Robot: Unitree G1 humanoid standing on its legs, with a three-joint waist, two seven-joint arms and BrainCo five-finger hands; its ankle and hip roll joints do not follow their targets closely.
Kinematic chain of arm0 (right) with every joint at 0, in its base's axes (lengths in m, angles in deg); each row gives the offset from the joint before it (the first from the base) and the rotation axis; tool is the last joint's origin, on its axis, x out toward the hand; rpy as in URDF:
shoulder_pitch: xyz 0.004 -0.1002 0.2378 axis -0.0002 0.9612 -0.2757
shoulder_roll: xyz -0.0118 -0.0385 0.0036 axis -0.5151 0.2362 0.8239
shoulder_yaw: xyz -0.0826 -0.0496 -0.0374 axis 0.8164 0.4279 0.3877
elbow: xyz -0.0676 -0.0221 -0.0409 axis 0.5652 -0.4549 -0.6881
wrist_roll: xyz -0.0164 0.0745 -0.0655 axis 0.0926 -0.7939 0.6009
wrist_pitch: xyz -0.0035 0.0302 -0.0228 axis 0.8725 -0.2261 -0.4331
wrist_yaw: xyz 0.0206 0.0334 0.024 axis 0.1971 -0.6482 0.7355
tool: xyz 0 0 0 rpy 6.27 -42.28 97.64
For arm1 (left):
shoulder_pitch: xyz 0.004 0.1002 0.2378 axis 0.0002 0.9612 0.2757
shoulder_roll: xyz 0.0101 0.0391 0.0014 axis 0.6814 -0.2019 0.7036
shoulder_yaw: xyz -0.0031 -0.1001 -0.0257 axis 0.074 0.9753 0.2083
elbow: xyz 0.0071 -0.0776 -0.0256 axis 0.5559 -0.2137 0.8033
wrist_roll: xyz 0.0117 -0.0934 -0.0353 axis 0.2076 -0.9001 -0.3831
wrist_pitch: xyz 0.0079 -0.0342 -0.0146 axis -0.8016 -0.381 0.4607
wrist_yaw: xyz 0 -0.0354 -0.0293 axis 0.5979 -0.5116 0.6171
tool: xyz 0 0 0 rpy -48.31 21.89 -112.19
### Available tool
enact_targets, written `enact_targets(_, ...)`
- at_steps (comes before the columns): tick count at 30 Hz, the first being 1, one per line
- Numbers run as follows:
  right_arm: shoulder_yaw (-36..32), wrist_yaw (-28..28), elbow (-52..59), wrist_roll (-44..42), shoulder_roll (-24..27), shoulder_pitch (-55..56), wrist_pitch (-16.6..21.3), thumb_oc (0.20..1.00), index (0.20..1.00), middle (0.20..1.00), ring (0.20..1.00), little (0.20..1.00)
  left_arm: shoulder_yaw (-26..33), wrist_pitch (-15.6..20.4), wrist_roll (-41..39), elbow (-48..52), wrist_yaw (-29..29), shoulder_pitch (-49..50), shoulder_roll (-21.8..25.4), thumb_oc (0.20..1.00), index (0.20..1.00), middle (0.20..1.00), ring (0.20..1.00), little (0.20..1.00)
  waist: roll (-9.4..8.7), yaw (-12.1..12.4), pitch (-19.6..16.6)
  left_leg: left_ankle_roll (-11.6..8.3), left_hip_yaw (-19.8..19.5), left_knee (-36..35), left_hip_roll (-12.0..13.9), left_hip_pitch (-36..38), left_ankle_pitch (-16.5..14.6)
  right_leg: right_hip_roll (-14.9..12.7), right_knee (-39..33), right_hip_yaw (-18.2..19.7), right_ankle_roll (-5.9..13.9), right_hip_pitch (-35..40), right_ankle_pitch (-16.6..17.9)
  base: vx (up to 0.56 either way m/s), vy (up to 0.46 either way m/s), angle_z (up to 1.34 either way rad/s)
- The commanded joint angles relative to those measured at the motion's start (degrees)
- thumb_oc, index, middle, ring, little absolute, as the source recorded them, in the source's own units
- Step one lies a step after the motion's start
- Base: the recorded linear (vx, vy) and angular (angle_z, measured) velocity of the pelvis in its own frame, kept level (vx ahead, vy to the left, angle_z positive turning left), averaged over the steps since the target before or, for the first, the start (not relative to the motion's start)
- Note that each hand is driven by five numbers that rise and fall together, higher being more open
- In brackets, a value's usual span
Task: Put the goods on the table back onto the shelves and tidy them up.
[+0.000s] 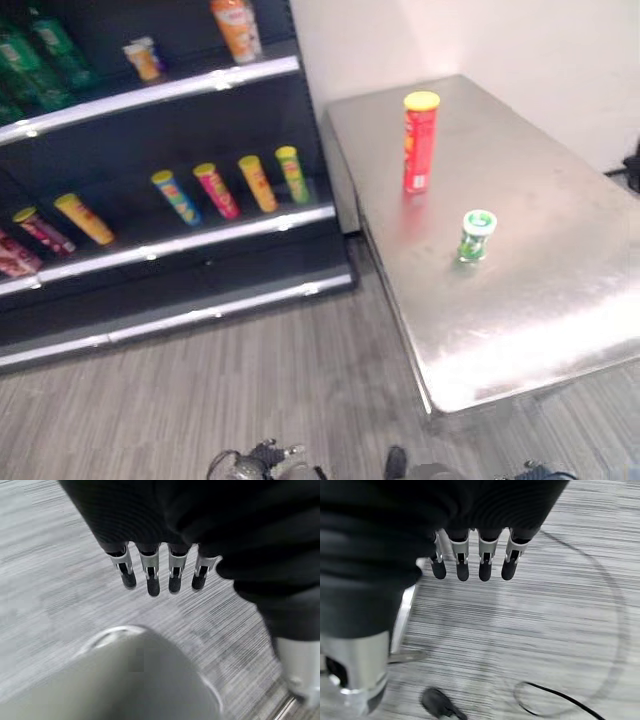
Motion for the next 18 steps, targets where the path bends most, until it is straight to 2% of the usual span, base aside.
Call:
enact_targets(1, 0.59, -1.19, 0.27, -0.26, 2.50, 1.22, -0.19, 1.000, 1.000, 1.000, 1.000, 1.000, -1.71, 0.78, 0.26, -0.18, 0.61, -1.19, -0.95, 1.000, 1.000, 1.000, 1.000, 1.000, 1.56, -0.57, 1.31, 4.20, -4.41, -12.13, -1.05, 3.33, 1.21, -5.15, -3.76, 7.42, 8.49, 3.63, -2.71, 0.20, 0.266, -0.71)
enact_targets(3, 0.33, -1.51, -0.07, -0.28, 2.81, 1.11, -0.04, 1.000, 1.000, 1.000, 1.000, 1.000, -2.00, 1.19, -0.40, -0.52, 0.57, -1.33, -1.17, 1.000, 1.000, 1.000, 1.000, 1.000, 2.85, 0.31, 0.98, 2.67, -11.29, -22.16, 0.15, 3.52, 6.53, -4.70, -3.76, 10.56, 9.43, 4.13, -3.86, 0.26, 0.265, -0.96)
enact_targets(5, -0.49, -1.82, -0.28, -0.58, 3.20, 1.18, 0.13, 1.000, 1.000, 1.000, 1.000, 1.000, -2.43, 1.50, -1.26, -0.73, 0.59, -1.44, -1.50, 1.000, 1.000, 1.000, 1.000, 1.000, 3.91, 0.77, 0.45, 0.53, -18.05, -27.34, 0.48, 2.59, 9.23, -4.77, -3.76, 13.60, 10.03, 4.63, -4.47, 0.28, 0.277, -0.86)
enact_targets(7, -1.73, -2.01, -0.36, -1.00, 3.67, 1.34, 0.24, 1.000, 1.000, 1.000, 1.000, 1.000, -2.78, 1.78, -1.68, -0.92, 0.82, -1.61, -1.79, 1.000, 1.000, 1.000, 1.000, 1.000, 4.70, 0.62, 0.21, -0.72, -22.45, -28.58, 0.22, 1.19, 9.74, -5.54, -3.76, 15.99, 10.73, 5.49, -5.31, 0.28, 0.306, -0.82)
enact_targets(9, -2.18, -1.94, -0.80, -0.73, 3.58, 1.12, 0.14, 1.000, 1.000, 1.000, 1.000, 1.000, -2.58, 2.09, -1.98, -1.19, 0.90, -1.65, -2.06, 1.000, 1.000, 1.000, 1.000, 1.000, 5.61, 0.69, -0.51, -0.70, -25.15, -28.44, -1.18, 1.84, 7.53, -6.62, -3.76, 18.33, 11.82, 5.37, -5.19, 0.21, 0.306, -0.40)
enact_targets(10, -2.19, -1.93, -0.79, -0.72, 3.59, 1.13, 0.14, 1.000, 1.000, 1.000, 1.000, 1.000, -2.59, 2.09, -1.98, -1.20, 0.90, -1.65, -2.07, 1.000, 1.000, 1.000, 1.000, 1.000, 5.58, 0.76, -0.49, -0.68, -25.06, -28.43, -1.20, 1.92, 7.49, -6.65, -3.76, 18.40, 11.83, 5.40, -5.20, 0.24, 0.465, -0.90)
enact_targets(11, -3.10, -1.97, -0.97, -1.21, 3.39, 0.58, 0.08, 1.000, 1.000, 1.000, 1.000, 1.000, -2.90, 2.18, -1.60, -1.41, 0.93, -2.05, -2.05, 1.000, 1.000, 1.000, 1.000, 1.000, 5.32, 0.27, -1.10, -0.40, -23.33, -27.95, -2.96, 2.56, 6.08, -9.26, -3.60, 19.71, 13.16, 5.16, -4.09, 0.23, 0.460, -0.94)
enact_targets(13, -3.64, -1.73, -1.05, -1.29, 2.79, 0.55, -0.23, 1.000, 1.000, 1.000, 1.000, 1.000, -3.09, 2.28, -1.06, -1.38, 0.95, -2.26, -1.31, 1.000, 1.000, 1.000, 1.000, 1.000, 4.23, 0.32, -1.78, 0.66, -20.42, -27.28, -4.80, 3.56, 4.56, -12.06, -3.06, 21.30, 14.56, 4.53, -2.87, 0.23, 0.511, -0.71)
enact_targets(14, -3.88, -1.49, -0.80, -1.33, 2.43, 0.50, -0.32, 1.000, 1.000, 1.000, 1.000, 1.000, -3.29, 2.29, -0.53, -1.33, 0.86, -2.46, -0.64, 1.000, 1.000, 1.000, 1.000, 1.000, 3.37, 0.38, -2.01, 2.03, -18.13, -26.96, -6.35, 4.13, 3.41, -13.71, -1.68, 22.40, 15.53, 3.17, -2.05, 0.12, 0.392, -0.73)
enact_targets(15, -3.51, -1.28, -0.30, -1.36, 2.18, 0.04, -0.29, 1.000, 1.000, 1.000, 1.000, 1.000, -3.19, 2.28, -0.20, -1.28, 0.88, -2.69, -0.04, 1.000, 1.000, 1.000, 1.000, 1.000, 2.96, 0.17, -1.96, 2.98, -16.53, -26.88, -7.22, 4.66, 2.82, -14.24, -0.17, 23.23, 15.77, 1.59, -1.27, 0.08, 0.384, -0.88)
enact_targets(17, -3.02, -1.09, 0.15, -0.90, 1.67, -0.53, -0.22, 1.000, 1.000, 1.000, 1.000, 1.000, -2.72, 2.10, 0.08, -1.29, 1.11, -3.07, 1.15, 1.000, 1.000, 1.000, 1.000, 1.000, 2.39, 0.70, -1.79, 4.57, -12.70, -27.40, -8.37, 6.05, 1.65, -15.32, 2.24, 21.85, 15.91, -1.47, 0.30, 0.03, 0.329, -0.73)
enact_targets(18, -2.93, -0.89, 0.53, -0.92, 1.41, -0.82, -0.08, 1.000, 1.000, 1.000, 1.000, 1.000, -2.40, 2.11, -0.15, -1.24, 1.06, -3.28, 1.69, 1.000, 1.000, 1.000, 1.000, 1.000, 2.37, 1.22, -1.69, 5.04, -10.80, -27.87, -8.57, 6.81, 1.30, -16.10, 3.87, 18.38, 15.47, -3.06, 0.99, 0.00, 0.286, -1.08)
